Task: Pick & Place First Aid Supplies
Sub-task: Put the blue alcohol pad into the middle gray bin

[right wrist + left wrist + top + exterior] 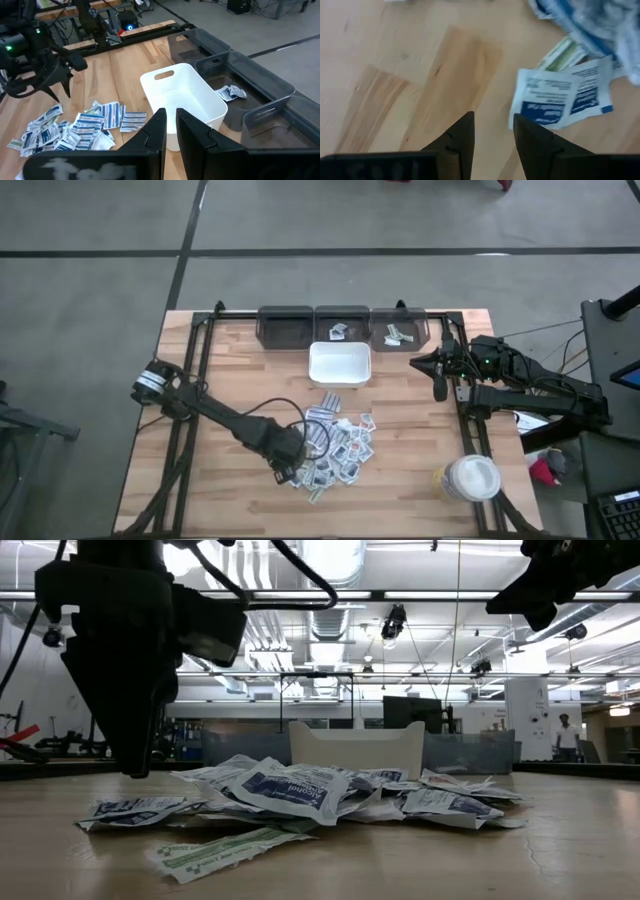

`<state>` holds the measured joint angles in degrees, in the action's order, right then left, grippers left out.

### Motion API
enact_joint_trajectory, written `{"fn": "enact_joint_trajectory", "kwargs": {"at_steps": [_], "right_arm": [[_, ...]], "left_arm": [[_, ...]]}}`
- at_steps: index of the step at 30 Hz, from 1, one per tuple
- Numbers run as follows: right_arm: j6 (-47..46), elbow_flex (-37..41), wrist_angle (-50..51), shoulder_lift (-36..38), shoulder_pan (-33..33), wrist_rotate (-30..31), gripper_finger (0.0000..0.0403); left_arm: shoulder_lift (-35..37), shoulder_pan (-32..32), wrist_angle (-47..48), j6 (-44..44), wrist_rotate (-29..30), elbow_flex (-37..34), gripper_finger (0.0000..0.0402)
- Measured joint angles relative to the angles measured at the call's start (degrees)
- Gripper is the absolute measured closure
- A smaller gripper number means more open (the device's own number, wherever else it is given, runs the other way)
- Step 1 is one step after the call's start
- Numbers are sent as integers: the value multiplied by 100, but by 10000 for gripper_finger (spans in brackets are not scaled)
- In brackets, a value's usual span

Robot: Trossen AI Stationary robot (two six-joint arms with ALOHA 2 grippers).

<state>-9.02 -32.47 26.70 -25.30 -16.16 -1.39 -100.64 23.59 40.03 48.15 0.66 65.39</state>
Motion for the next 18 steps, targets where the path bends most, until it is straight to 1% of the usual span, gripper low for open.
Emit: {"fn": "enact_joint_trajectory", "kwargs": {"at_steps": [11,18], "right_arm": [[2,0,0,0,0,2,364],[2,1,1,-4,2,2,364]], "left_arm": [[-31,166,-276,17,-61,2,273],[-337,186,-294,139,-93,2,273]]}}
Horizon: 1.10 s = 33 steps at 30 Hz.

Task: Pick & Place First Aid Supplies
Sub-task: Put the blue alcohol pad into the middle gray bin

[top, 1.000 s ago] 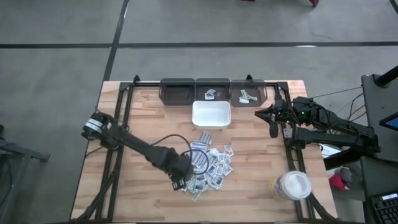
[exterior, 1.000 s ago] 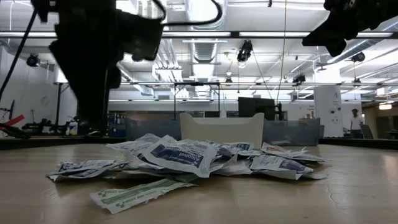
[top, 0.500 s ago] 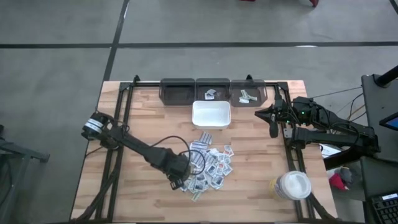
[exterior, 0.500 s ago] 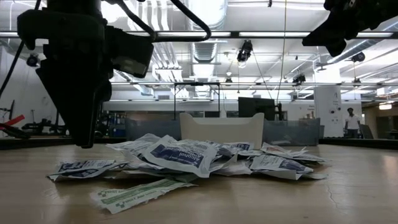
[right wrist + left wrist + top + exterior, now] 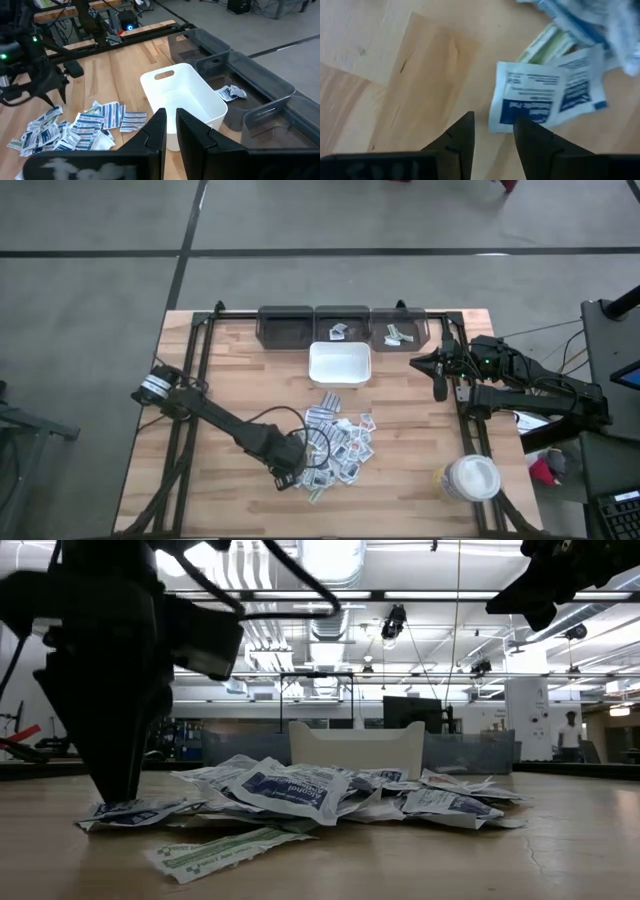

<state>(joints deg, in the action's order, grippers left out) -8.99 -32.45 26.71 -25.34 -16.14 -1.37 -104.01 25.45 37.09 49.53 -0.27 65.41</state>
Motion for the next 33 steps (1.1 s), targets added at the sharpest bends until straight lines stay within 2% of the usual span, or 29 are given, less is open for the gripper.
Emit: {"fn": "enact_joint_trajectory", "kwargs": {"at_steps": [9,18,24,33], "right_arm": [[0,1,0,4,0,0,364],[-2,1,1,4,0,0,364],[0,1,1,4,0,-2,364],[0,1,1,4,0,-1,364]], "left_arm": [[-166,-6,125,430,66,19,277],[-140,-9,170,466,76,6,354],[-105,-7,178,458,173,-5,391],[-92,0,170,464,339,-9,400]]}}
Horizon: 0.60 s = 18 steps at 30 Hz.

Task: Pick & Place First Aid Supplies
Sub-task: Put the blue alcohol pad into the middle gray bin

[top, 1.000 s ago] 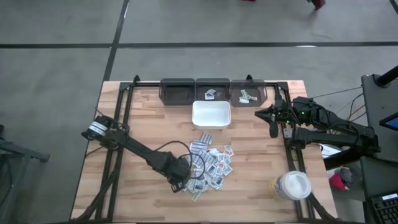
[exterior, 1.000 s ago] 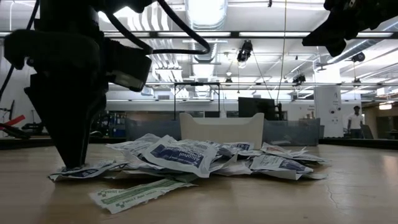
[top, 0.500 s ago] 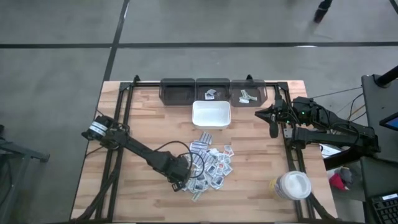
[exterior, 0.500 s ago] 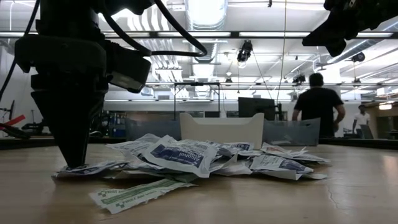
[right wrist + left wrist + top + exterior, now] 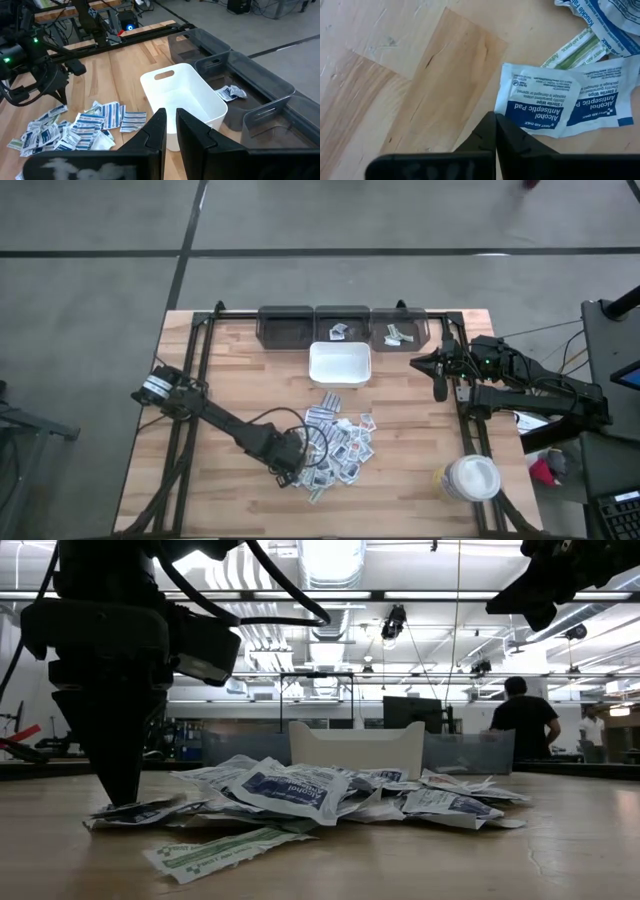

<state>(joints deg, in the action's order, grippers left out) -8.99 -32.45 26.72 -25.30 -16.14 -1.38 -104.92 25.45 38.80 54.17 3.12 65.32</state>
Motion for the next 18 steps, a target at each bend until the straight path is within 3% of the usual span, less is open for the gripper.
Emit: {"fn": "enact_joint_trajectory", "kwargs": {"at_steps": [10,18], "right_arm": [[-2,0,0,0,-2,1,364],[-138,0,0,0,-2,-1,364]], "left_arm": [[9,-62,920,456,780,0,400],[7,-111,1436,571,782,115,400]]}}
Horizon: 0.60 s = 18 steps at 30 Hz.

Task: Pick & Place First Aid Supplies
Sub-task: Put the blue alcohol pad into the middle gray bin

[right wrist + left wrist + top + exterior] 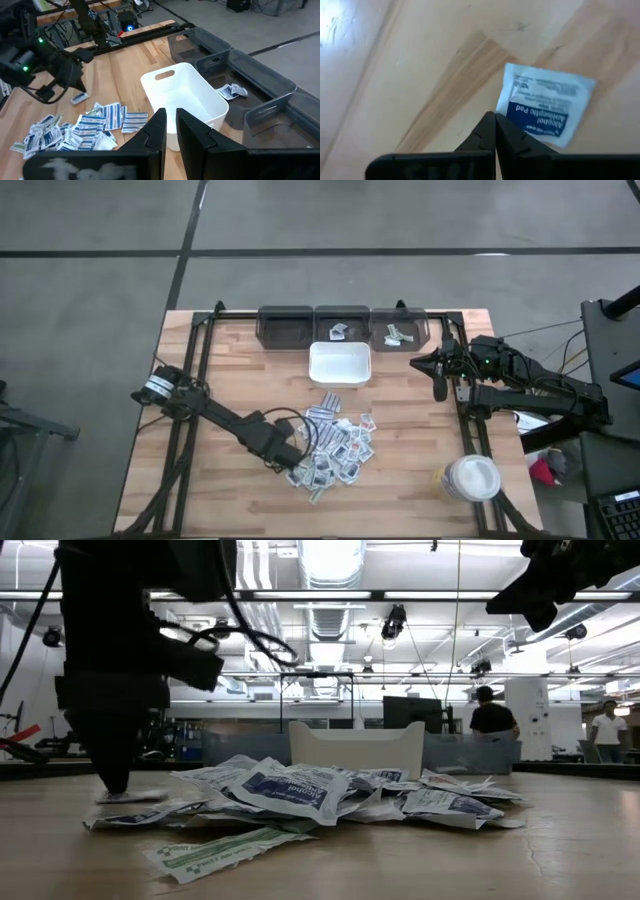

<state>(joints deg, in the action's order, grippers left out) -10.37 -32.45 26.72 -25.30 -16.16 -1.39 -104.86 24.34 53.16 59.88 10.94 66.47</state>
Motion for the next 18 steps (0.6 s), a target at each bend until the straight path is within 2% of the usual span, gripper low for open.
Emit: {"fn": "enact_joint_trajectory", "kwargs": {"at_steps": [8,18], "right_arm": [[-16,0,0,-2,0,0,364],[-17,0,-2,-2,0,0,364]], "left_arm": [[2,0,-23,-119,-15,291,399],[11,2,-19,4,-59,311,399]]}}
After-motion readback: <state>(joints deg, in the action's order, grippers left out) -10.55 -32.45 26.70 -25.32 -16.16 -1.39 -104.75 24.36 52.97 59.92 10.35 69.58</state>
